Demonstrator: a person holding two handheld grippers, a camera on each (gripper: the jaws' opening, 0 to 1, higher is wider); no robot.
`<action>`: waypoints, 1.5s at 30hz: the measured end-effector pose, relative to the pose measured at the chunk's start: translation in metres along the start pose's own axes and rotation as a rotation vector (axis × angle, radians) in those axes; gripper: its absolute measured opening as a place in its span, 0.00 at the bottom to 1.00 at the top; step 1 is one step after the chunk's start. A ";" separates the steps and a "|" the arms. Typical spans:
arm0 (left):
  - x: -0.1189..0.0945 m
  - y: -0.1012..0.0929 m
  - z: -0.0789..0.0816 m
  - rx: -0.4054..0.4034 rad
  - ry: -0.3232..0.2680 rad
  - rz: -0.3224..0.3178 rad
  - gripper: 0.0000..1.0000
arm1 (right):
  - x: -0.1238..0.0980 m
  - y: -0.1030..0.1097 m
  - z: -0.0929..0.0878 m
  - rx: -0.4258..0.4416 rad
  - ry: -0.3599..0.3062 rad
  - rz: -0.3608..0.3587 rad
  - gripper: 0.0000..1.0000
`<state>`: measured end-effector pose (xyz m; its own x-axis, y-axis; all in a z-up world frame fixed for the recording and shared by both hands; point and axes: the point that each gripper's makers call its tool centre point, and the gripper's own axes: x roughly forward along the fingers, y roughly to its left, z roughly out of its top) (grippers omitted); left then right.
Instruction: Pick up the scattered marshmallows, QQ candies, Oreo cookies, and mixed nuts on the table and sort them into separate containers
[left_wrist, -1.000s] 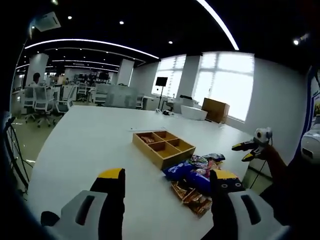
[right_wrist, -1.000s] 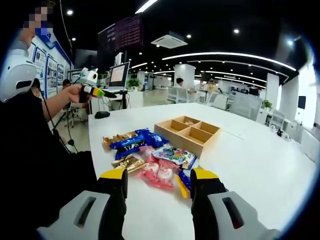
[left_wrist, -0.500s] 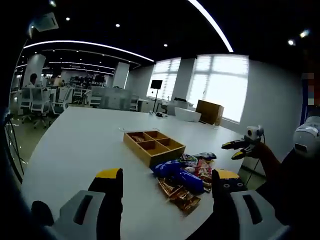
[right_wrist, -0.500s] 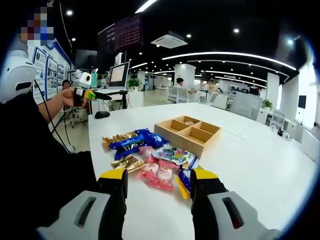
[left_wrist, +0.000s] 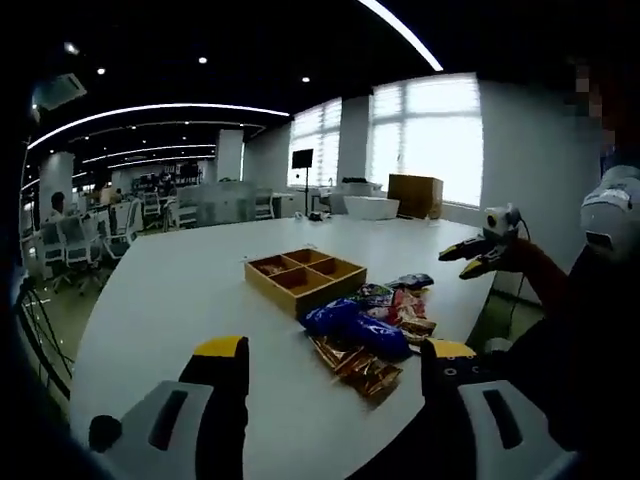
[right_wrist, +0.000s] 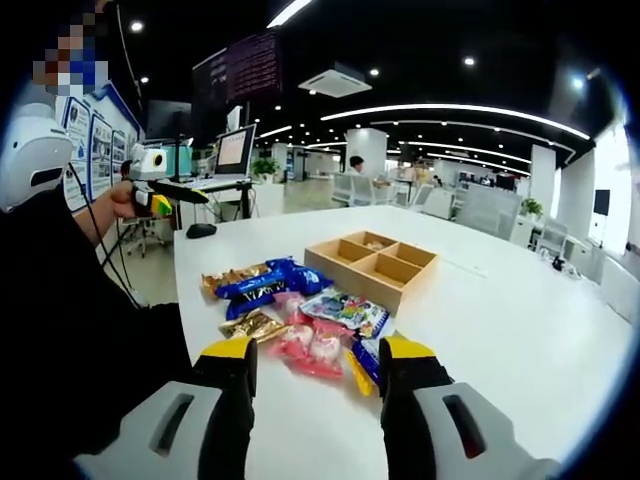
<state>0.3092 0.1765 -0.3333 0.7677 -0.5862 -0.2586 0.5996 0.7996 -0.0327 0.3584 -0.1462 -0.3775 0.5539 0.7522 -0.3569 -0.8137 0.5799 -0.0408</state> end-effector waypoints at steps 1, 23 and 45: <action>0.000 -0.002 -0.001 -0.001 -0.001 -0.001 0.74 | 0.000 0.000 0.000 -0.001 0.000 0.001 0.45; 0.006 -0.009 -0.013 -0.002 0.012 -0.012 0.72 | -0.013 -0.007 0.004 -0.019 -0.006 -0.035 0.39; 0.007 -0.013 -0.022 -0.029 0.036 -0.035 0.71 | -0.016 -0.035 -0.006 -0.210 0.134 -0.165 0.33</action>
<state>0.3014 0.1650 -0.3562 0.7373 -0.6097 -0.2911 0.6189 0.7822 -0.0707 0.3768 -0.1800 -0.3762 0.6649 0.5972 -0.4487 -0.7410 0.6030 -0.2955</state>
